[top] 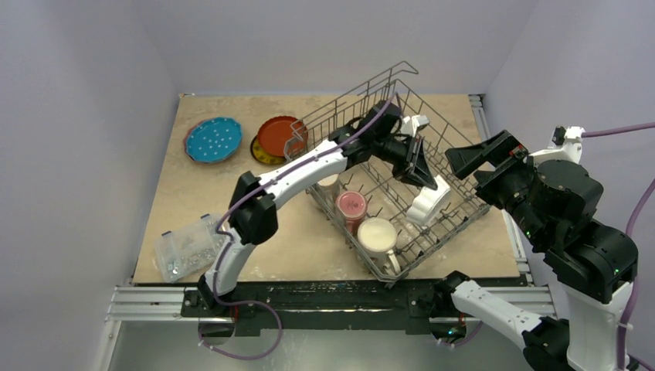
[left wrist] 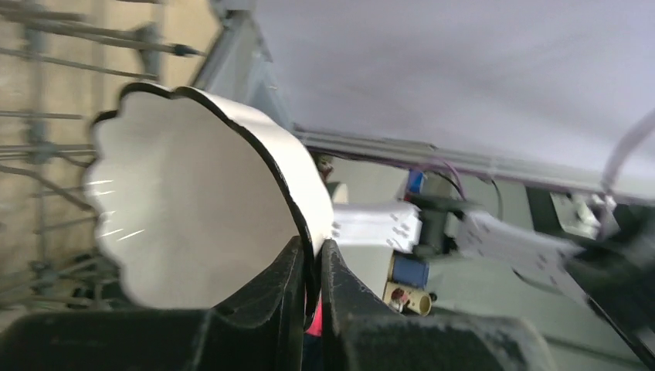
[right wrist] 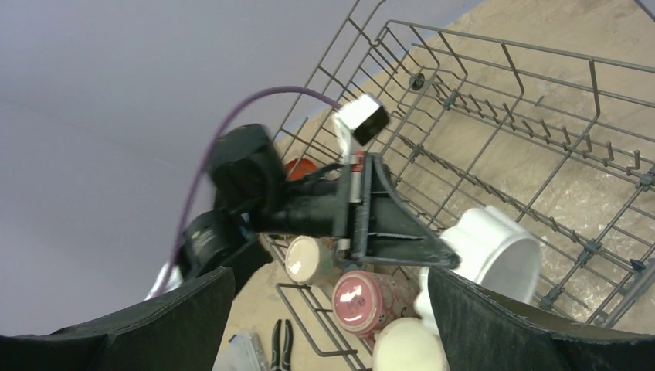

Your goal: Load the mixed dishes into the dish rack

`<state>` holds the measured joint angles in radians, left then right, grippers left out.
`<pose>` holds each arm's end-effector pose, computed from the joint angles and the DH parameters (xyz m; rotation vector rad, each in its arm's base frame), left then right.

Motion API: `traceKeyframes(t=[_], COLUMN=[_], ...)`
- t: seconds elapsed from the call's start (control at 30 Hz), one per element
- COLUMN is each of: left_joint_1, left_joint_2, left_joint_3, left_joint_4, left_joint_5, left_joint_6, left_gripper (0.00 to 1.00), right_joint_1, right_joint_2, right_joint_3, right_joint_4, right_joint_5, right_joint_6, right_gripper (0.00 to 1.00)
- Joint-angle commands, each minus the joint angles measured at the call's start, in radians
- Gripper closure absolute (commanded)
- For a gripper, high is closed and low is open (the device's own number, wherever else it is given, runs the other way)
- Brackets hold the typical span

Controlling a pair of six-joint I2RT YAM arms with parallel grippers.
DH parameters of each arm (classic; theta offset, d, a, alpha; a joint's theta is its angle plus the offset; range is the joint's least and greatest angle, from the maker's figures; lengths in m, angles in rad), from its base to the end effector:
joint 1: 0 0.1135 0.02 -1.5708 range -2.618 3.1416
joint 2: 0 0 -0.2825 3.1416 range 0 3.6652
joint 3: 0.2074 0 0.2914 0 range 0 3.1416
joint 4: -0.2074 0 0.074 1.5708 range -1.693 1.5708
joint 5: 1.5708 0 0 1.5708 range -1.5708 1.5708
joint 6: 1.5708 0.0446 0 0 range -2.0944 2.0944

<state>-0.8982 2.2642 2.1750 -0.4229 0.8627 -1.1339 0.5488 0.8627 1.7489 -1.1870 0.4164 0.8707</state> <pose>0.3347 -0.4746 0.3147 -0.3545 -2.4245 1.7503 0.0774 0.0262 0.5529 0.5856 1.7949 0.5968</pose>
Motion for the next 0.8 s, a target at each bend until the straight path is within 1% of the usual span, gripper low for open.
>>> traceKeyframes(t=[0.0, 0.03, 0.07, 0.1, 0.13, 0.23, 0.33, 0.5, 0.57, 0.6, 0.63, 0.77], left_joint_1=[0.032, 0.041, 0.048, 0.049, 0.049, 0.045, 0.044, 0.024, 0.012, 0.008, 0.003, -0.011], left_joint_2=[-0.289, -0.289, -0.272, -0.252, -0.245, -0.252, -0.253, -0.227, -0.219, -0.218, -0.217, -0.202], left_joint_3=[-0.108, -0.179, -0.202, -0.185, -0.160, -0.089, -0.120, -0.132, -0.139, -0.139, -0.142, -0.185], left_joint_4=[0.481, 0.675, 0.806, 0.849, 0.830, 0.662, 0.704, 0.690, 0.652, 0.601, 0.564, 0.548], left_joint_5=[0.091, 0.087, 0.090, 0.102, 0.106, 0.132, 0.151, 0.207, 0.220, 0.226, 0.231, 0.259], left_joint_6=[-0.176, -0.357, -0.476, -0.535, -0.533, -0.426, -0.457, -0.412, -0.374, -0.314, -0.288, -0.247], left_gripper=[1.00, 1.00, 1.00, 1.00, 1.00, 1.00, 1.00, 1.00, 1.00, 1.00, 1.00, 1.00], right_joint_1=[0.003, 0.003, 0.003, 0.002, 0.002, 0.003, 0.003, 0.003, 0.002, 0.003, 0.002, 0.002], right_joint_2=[-0.006, -0.005, -0.002, -0.001, 0.000, 0.004, 0.005, 0.004, 0.003, 0.002, 0.000, -0.008], right_joint_3=[-0.006, -0.006, -0.005, -0.004, -0.004, 0.001, 0.005, 0.013, 0.021, 0.023, 0.029, 0.043], right_joint_4=[0.034, 0.032, 0.032, 0.032, 0.032, 0.032, 0.030, 0.029, 0.026, 0.026, 0.023, 0.013], right_joint_5=[0.009, 0.007, 0.006, 0.004, 0.003, -0.001, 0.001, 0.003, 0.009, 0.015, 0.019, 0.037], right_joint_6=[0.013, 0.013, 0.013, 0.013, 0.012, 0.008, 0.006, 0.004, 0.005, 0.006, 0.007, 0.012], right_gripper=[0.02, 0.02, 0.02, 0.02, 0.02, 0.02, 0.02, 0.02, 0.02, 0.02, 0.02, 0.02])
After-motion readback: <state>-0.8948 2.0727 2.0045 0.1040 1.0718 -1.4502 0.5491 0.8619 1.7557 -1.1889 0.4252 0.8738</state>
